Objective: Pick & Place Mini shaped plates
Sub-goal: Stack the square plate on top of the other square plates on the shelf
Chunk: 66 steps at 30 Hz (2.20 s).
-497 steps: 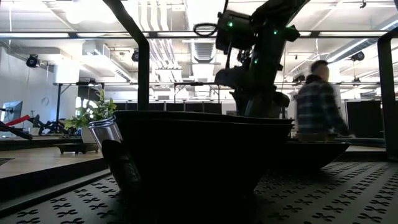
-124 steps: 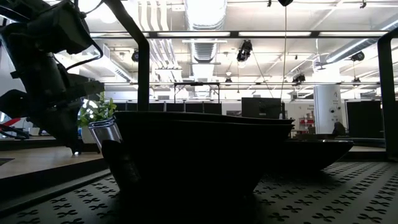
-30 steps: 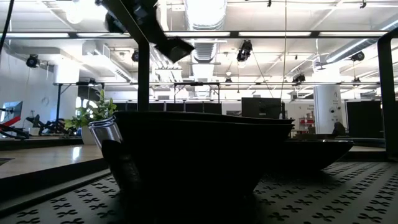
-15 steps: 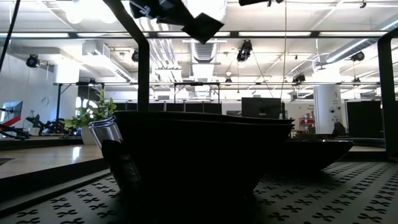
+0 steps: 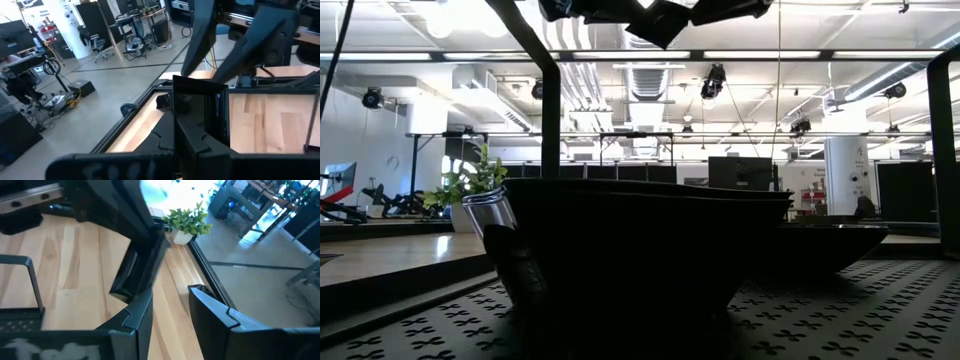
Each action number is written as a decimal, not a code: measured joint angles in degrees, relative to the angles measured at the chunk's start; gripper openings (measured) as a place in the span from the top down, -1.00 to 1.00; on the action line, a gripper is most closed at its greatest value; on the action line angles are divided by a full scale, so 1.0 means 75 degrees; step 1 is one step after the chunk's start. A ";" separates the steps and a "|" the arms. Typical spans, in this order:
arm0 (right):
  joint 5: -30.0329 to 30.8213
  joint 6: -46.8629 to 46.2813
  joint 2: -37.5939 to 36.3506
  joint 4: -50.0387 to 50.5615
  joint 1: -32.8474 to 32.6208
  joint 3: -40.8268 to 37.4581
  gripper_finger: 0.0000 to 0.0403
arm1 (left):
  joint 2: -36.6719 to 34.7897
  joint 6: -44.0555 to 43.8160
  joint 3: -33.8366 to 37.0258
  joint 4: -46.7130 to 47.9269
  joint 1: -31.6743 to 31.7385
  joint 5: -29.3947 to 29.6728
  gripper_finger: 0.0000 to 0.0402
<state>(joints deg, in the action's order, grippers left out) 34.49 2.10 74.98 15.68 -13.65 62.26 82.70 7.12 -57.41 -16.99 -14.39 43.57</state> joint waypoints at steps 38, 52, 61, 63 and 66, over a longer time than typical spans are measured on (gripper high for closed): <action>-0.0671 -0.0025 -0.0098 -0.0024 -0.0009 0.0041 0.43 | 0.0038 0.0285 0.0055 0.0440 0.0000 0.0548 1.00; -0.1792 -0.0005 0.0156 -0.0647 0.0005 0.0047 0.44 | 0.0038 0.0285 0.0058 0.0454 0.0002 0.0547 1.00; -0.1525 0.0718 0.0569 -0.0838 0.0041 0.0072 0.43 | 0.0038 0.0291 0.0061 0.0531 -0.0073 0.0524 1.00; -0.1340 0.0676 0.0567 -0.0815 0.0041 0.0105 0.44 | 0.0038 0.0291 0.0061 0.0536 -0.0070 0.0524 1.00; -0.0878 0.0555 0.0531 -0.0814 0.0041 0.0137 0.46 | 0.0038 0.0291 0.0061 0.0552 -0.0073 0.0524 1.00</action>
<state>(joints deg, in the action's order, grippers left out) 27.91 6.26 78.96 9.57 -13.34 63.29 82.98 9.30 -56.95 -12.85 -14.94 47.51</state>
